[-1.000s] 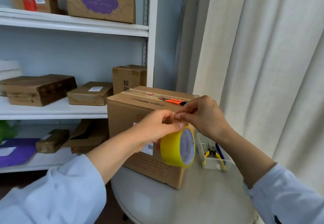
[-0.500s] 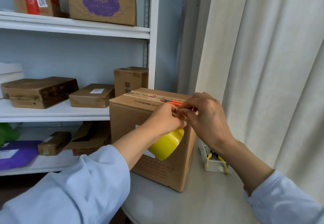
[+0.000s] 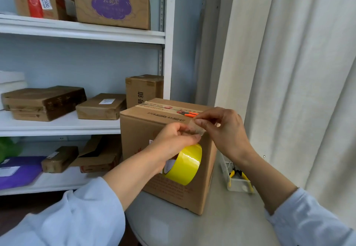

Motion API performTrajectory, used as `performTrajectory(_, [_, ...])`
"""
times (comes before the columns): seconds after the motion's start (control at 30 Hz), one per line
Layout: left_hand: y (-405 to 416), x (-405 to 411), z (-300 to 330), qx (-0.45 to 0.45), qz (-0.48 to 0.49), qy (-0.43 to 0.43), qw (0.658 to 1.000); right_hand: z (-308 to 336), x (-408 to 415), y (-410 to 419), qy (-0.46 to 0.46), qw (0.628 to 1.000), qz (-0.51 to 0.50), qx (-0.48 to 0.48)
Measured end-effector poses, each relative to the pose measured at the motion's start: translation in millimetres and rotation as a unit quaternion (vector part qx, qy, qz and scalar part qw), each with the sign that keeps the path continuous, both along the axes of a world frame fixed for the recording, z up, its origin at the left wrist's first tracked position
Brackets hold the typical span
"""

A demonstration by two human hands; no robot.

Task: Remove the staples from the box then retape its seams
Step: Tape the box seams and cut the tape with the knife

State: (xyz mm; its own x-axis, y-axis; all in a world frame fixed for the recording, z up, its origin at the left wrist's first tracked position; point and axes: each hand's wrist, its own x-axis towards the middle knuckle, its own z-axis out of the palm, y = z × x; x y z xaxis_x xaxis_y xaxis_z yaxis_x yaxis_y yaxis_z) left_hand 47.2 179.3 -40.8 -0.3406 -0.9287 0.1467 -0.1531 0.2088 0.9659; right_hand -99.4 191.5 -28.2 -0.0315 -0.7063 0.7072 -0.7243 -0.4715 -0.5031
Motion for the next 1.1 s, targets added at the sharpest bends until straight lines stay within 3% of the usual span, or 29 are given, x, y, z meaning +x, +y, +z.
performTrajectory(0.23, [-2, 9, -6, 0.056, -0.002, 0.017, 0.998, 1, 6, -3, 0.042, 0.999, -0.032, 0.014])
performTrajectory(0.5, [-5, 12, -8, 0.05, 0.005, -0.038, 0.998, -1, 8, -7, 0.037, 0.999, -0.019, 0.015])
performTrajectory(0.77, [-2, 10, -6, 0.035, 0.005, -0.035, 0.999, -7, 9, -6, 0.049, 0.998, -0.03, 0.008])
performTrajectory(0.9, [-2, 12, -10, 0.033, 0.0, -0.044, 0.998, -3, 8, -6, 0.112, 0.993, -0.023, 0.014])
performTrajectory(1.1, [-7, 12, -2, 0.075, -0.013, -0.058, 0.995, 4, 13, 6, 0.22, 0.971, -0.001, -0.097])
